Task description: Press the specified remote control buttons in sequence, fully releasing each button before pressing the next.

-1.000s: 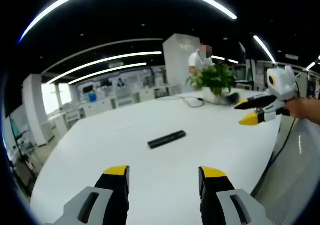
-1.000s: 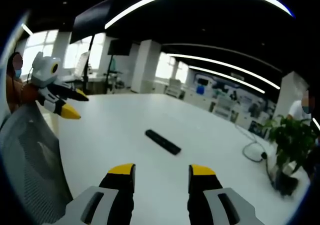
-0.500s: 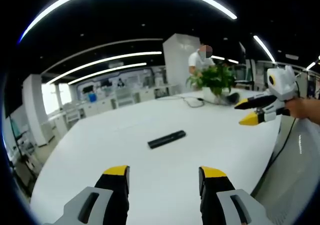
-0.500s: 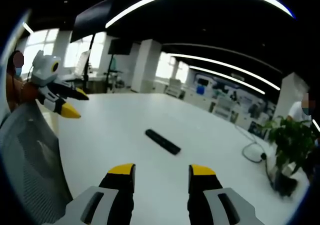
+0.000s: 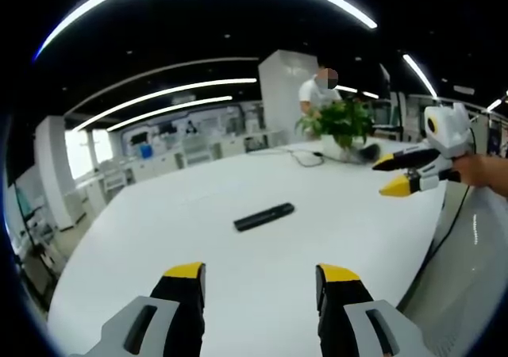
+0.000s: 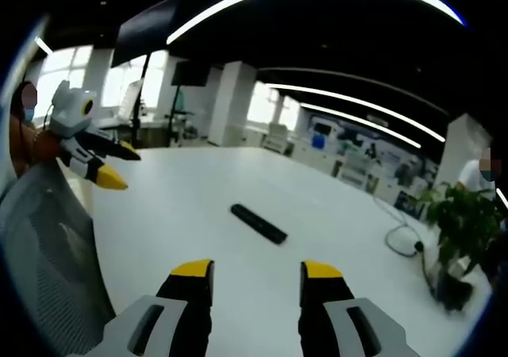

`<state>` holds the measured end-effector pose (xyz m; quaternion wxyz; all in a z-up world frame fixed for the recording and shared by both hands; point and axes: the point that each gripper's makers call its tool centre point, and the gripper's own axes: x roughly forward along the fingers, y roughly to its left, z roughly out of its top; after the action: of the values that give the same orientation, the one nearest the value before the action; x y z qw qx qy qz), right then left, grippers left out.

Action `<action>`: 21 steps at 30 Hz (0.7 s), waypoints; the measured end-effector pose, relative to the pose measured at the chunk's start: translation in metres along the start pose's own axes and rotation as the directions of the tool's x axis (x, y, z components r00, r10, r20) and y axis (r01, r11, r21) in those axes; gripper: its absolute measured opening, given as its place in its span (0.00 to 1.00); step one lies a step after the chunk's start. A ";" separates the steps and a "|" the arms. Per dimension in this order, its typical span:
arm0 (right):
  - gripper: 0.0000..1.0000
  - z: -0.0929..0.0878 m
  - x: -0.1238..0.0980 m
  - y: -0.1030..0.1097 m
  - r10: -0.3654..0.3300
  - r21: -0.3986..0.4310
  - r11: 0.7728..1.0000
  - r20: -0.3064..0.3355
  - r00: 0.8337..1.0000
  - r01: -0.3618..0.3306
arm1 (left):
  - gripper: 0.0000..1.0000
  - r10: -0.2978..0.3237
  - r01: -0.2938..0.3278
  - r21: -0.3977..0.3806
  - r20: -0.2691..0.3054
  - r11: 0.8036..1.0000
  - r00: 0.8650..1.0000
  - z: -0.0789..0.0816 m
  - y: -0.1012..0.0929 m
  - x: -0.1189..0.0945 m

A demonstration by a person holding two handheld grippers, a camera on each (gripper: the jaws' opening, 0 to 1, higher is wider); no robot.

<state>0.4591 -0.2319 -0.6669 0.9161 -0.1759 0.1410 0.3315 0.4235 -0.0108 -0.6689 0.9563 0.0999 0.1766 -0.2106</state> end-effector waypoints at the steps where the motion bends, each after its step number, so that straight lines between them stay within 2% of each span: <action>1: 0.40 0.000 0.000 0.000 0.000 0.001 1.000 0.000 1.000 0.000 | 0.57 -0.002 0.002 0.004 -0.005 1.000 1.000 -0.001 -0.001 0.000; 12: 0.41 0.000 0.002 0.010 0.024 -0.024 0.999 -0.016 1.000 -0.024 | 0.57 -0.023 0.023 -0.005 -0.042 1.000 0.999 -0.008 -0.004 0.003; 21: 0.41 -0.003 0.005 0.012 0.044 0.006 0.999 -0.027 0.999 -0.044 | 0.58 -0.044 0.042 -0.031 -0.068 0.999 0.997 -0.013 -0.006 0.006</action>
<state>0.4546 -0.2223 -0.6745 0.9070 -0.1748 0.1581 0.3489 0.4226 -0.0146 -0.6842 0.9463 0.0892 0.2146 -0.2248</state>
